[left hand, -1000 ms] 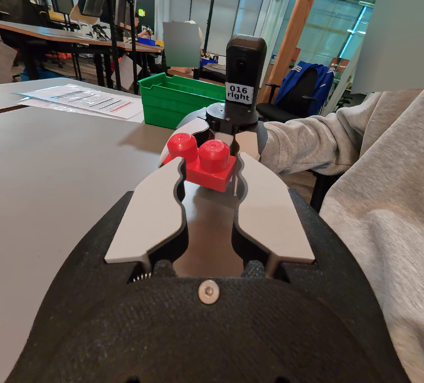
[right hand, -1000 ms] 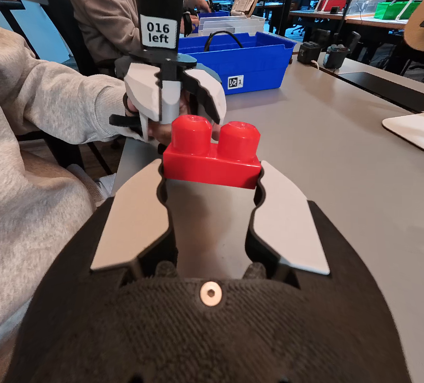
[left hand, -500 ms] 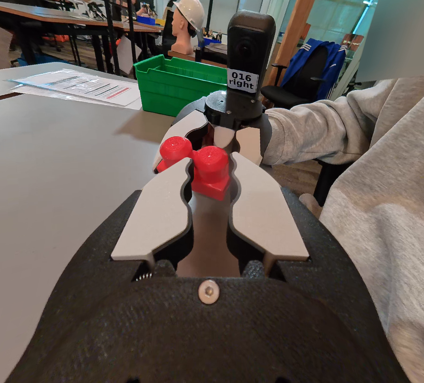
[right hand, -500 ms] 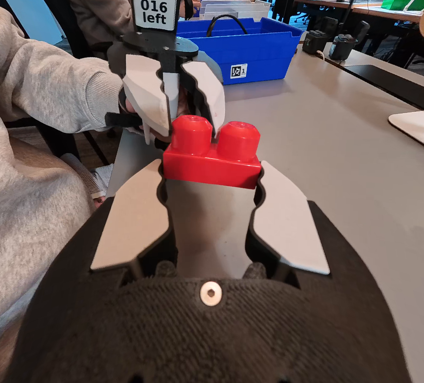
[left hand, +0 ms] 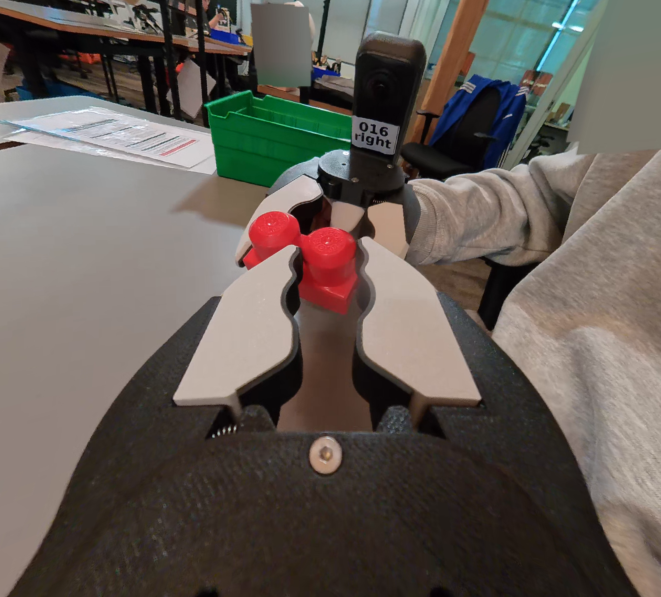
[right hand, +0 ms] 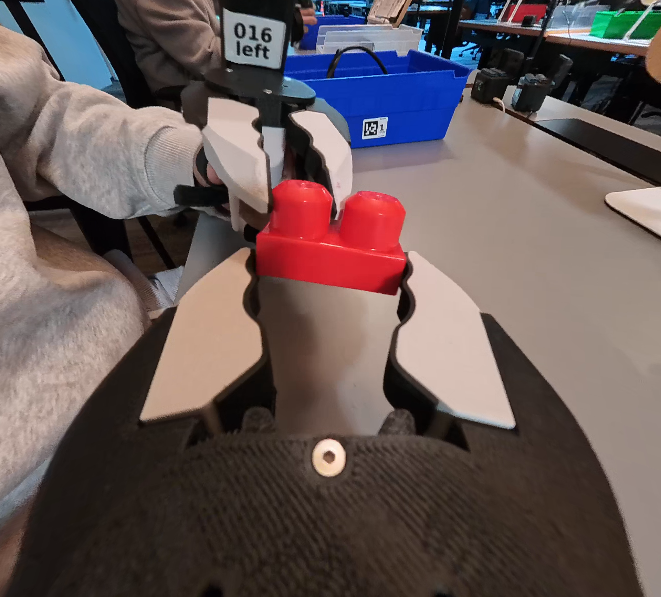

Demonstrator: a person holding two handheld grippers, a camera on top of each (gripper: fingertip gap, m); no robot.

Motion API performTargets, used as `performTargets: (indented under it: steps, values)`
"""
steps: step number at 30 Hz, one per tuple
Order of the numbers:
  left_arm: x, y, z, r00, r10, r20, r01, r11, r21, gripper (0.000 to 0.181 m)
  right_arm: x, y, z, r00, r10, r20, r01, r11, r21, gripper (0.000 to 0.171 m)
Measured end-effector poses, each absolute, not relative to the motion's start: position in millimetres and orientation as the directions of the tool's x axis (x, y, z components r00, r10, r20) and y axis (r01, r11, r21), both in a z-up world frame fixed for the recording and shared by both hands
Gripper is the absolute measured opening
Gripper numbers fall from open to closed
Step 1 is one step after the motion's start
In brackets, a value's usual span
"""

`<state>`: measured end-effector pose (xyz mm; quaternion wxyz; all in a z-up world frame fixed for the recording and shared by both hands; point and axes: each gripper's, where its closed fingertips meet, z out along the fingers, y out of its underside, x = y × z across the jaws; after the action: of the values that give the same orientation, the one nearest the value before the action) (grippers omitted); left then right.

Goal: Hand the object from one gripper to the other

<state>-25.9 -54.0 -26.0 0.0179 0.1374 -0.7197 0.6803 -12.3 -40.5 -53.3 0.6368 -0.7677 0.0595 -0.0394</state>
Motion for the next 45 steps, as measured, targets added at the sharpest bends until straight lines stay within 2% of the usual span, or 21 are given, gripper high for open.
performTargets:
  steps: [6,9,15,23,29,35,37,45]
  values:
    - [-23.3,-42.7,-11.7,-0.941,-0.089,0.328,-0.321,-0.082,-0.944,0.028,-7.7,-46.9,-44.3,0.986,-0.123,-0.11,-0.123,-0.101,-0.987,0.084]
    - [-31.9,-39.3,-8.6,-0.927,0.025,0.373,-0.374,-0.088,-0.923,0.027,-3.0,-53.0,-39.2,0.974,-0.096,-0.206,-0.211,-0.046,-0.976,0.083]
    - [-64.2,-43.2,-15.2,-0.881,0.237,0.41,-0.416,0.028,-0.909,0.027,-16.6,-66.0,-31.8,0.829,0.186,-0.527,-0.532,-0.028,-0.846,0.065]
    - [-87.5,-47.8,-18.1,-0.832,0.347,0.433,-0.425,0.102,-0.899,0.028,-63.4,-55.1,-37.4,0.743,0.367,-0.56,-0.527,-0.194,-0.827,0.046]
    - [-89.6,-49.6,-22.7,-0.829,0.348,0.437,-0.422,0.123,-0.898,0.028,-70.2,-55.8,-34.3,0.75,0.396,-0.531,-0.494,-0.199,-0.846,0.028]
    - [-73.0,-48.4,-20.8,-0.857,0.277,0.435,-0.436,0.06,-0.898,0.028,-52.8,-58.8,-25.9,0.792,0.338,-0.508,-0.498,-0.123,-0.859,0.028]
    - [-61.8,-47.8,-20.9,-0.876,0.218,0.431,-0.436,0.028,-0.899,0.034,-42.9,-63.0,-18.1,0.8,0.32,-0.508,-0.517,-0.064,-0.854,0.028]
    - [-24.5,-47.1,-28.3,-0.9,-0.019,0.436,-0.435,-0.047,-0.899,0.052,9.6,-79.8,-1.4,0.86,0.084,-0.504,-0.51,0.202,-0.836,0.028]
